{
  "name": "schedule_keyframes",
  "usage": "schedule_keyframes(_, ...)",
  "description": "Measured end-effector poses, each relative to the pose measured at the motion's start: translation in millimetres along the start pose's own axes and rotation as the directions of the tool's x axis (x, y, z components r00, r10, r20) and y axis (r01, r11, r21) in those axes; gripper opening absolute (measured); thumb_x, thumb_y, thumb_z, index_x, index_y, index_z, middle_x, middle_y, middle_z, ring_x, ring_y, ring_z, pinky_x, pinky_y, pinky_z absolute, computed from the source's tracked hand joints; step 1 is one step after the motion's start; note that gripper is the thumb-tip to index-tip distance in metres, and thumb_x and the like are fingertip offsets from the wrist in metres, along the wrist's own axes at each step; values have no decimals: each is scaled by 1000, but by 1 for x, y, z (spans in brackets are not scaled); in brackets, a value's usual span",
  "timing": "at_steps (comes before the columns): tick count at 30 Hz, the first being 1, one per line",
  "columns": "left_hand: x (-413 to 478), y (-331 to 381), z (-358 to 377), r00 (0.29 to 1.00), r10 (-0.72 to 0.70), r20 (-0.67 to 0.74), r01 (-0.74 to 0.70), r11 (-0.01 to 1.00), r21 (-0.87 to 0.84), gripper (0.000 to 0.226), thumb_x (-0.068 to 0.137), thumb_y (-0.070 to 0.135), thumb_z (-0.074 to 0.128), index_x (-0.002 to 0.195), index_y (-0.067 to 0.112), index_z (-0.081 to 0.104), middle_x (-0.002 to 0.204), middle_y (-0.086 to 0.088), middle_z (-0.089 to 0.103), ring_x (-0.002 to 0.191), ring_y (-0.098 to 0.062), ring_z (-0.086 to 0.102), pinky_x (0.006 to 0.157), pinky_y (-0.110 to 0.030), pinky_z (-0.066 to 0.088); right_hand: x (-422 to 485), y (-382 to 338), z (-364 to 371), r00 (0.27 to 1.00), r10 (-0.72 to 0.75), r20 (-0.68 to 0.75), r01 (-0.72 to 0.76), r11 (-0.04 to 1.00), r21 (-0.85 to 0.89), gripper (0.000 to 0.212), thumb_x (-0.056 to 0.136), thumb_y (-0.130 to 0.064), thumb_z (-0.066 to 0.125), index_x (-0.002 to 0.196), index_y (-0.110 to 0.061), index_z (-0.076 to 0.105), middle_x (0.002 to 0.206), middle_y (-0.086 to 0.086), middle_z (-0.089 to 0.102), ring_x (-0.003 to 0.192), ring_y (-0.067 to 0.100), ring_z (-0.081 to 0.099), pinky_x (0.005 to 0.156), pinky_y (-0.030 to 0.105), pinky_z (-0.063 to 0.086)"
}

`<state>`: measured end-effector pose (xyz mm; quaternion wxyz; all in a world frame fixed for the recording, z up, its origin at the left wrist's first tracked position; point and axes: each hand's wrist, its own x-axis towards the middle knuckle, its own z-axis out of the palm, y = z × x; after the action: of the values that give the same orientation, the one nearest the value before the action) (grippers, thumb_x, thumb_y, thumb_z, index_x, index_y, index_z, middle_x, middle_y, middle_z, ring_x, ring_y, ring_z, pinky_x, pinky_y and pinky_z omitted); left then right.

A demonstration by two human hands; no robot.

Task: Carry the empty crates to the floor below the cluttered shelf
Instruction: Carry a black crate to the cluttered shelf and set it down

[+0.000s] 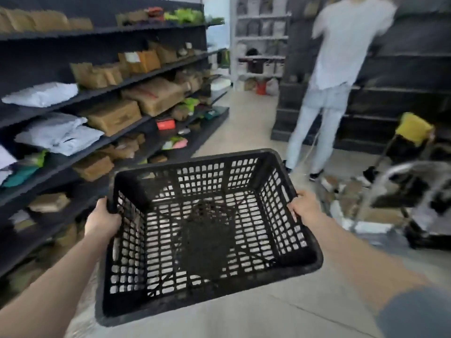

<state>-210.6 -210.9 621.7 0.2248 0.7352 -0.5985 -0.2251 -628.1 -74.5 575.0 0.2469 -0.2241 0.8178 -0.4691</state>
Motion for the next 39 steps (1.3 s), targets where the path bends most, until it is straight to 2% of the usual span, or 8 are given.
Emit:
schedule_keyframes(6,-89,171,131,930,281,238,-279,959,-44,37,81,-1,57,118,1,53,108,-33,62,105,-45,59,81,-40,43,-4,97,-225,941,175,-290,-210,973,-96,36,74,2,55,104,-13,67,86,18,70,69,23,69,60,28,54)
schedule_keyframes(9,-148,248,198,851,391,351,-390,918,-75,34,80,-2,57,113,1,56,108,-33,64,103,-45,61,91,-48,49,-28,143,-323,875,228,-427,-281,958,-64,39,74,0,57,111,-11,65,101,18,70,95,33,66,83,37,53)
schedule_keyframes(13,-235,348,286,690,522,502,-519,840,-158,19,77,-12,52,91,-2,60,87,-31,63,89,-40,63,75,-41,49,-65,203,-435,749,359,-557,-402,914,47,33,80,-2,56,110,-8,65,94,13,68,95,31,65,77,31,50)
schedule_keyframes(18,-357,460,400,441,645,624,-686,691,-229,20,77,-4,54,93,6,57,91,-23,65,88,-37,59,81,-42,49,-110,279,-544,537,501,-679,-490,840,232,55,80,-4,60,133,-8,49,131,12,58,118,30,56,95,36,45)
schedule_keyframes(25,-555,568,522,95,658,747,-824,473,-312,45,81,1,48,124,15,48,101,-25,64,83,-35,59,66,-36,45,-165,372,-645,198,663,-722,-550,685,478,46,79,-2,58,124,-11,57,117,11,65,105,29,62,84,34,49)
schedule_keyframes(30,-686,614,587,-108,614,782,-861,335,-382,54,83,-3,46,135,10,42,115,-26,60,101,-40,59,85,-41,48,-198,419,-689,-45,699,-714,-535,587,608,44,81,2,57,125,-2,55,122,18,62,112,34,57,92,38,46)
schedule_keyframes(35,-819,631,631,-292,582,759,-877,154,-455,45,84,-6,44,127,6,48,107,-28,64,84,-35,56,62,-35,42,-232,473,-718,-204,745,-635,-469,494,732,33,78,2,60,111,-2,62,111,18,68,104,34,61,88,38,47)
schedule_keyframes(39,-912,620,670,-395,550,736,-876,18,-483,24,86,-3,45,101,14,54,93,-10,64,79,-29,59,64,-30,43,-251,545,-746,-282,788,-547,-400,422,814,38,76,0,62,112,-8,61,109,17,68,102,36,62,89,38,48)
